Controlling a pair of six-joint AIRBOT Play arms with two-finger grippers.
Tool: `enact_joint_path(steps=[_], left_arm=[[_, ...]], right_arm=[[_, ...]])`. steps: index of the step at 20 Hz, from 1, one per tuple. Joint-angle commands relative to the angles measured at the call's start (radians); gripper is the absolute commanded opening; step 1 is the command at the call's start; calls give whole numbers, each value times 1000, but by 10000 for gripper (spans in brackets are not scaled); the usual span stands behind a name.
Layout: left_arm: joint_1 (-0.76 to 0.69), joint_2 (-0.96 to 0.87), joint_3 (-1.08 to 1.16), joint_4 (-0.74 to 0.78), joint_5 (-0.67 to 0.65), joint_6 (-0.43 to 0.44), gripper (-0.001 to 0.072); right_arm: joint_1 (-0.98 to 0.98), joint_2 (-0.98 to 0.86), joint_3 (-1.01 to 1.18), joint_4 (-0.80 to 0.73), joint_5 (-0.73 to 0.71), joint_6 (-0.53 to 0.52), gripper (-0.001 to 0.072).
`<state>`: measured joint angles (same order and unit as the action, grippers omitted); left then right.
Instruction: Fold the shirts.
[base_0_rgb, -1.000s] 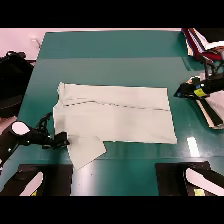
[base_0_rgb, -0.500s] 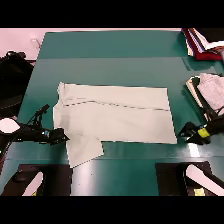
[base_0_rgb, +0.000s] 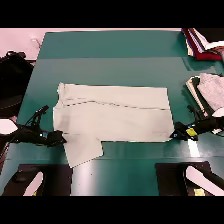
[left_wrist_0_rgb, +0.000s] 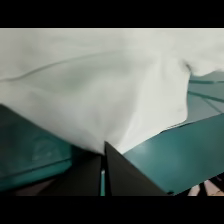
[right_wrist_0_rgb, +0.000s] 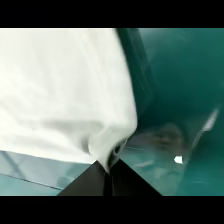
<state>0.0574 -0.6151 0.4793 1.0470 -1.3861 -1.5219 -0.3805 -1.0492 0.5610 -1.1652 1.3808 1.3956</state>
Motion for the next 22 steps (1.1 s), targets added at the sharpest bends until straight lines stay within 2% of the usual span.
enact_joint_path(steps=[1, 4, 7, 12, 14, 17, 20, 21, 22], left_arm=[[0, 147, 8, 121, -160, -74, 20], [0, 269, 15, 96, -263, -98, 21], [0, 217, 77, 90, -160, -84, 21], [0, -165, 269, 90, 134, 43, 22], [0, -346, 394, 91, 214, 68, 23], [0, -569, 541, 90, 250, 95, 23], [0, -695, 595, 90, 253, 116, 25], [0, -708, 595, 90, 254, 116, 27], [1, -709, 596, 90, 261, 116, 74]], right_arm=[[73, 120, 50, -208, 121, 23, 17], [72, 264, 84, -296, 199, 23, 17], [76, 301, 163, -233, 146, 36, 17], [77, 53, 369, -39, 55, 36, 16], [106, -69, 448, -33, 29, 37, 17], [167, -243, 560, -31, 18, 56, 16], [218, -367, 649, -30, -10, 63, 19], [226, -396, 673, -29, -10, 63, 63], [225, -420, 699, -29, -10, 63, 286]])
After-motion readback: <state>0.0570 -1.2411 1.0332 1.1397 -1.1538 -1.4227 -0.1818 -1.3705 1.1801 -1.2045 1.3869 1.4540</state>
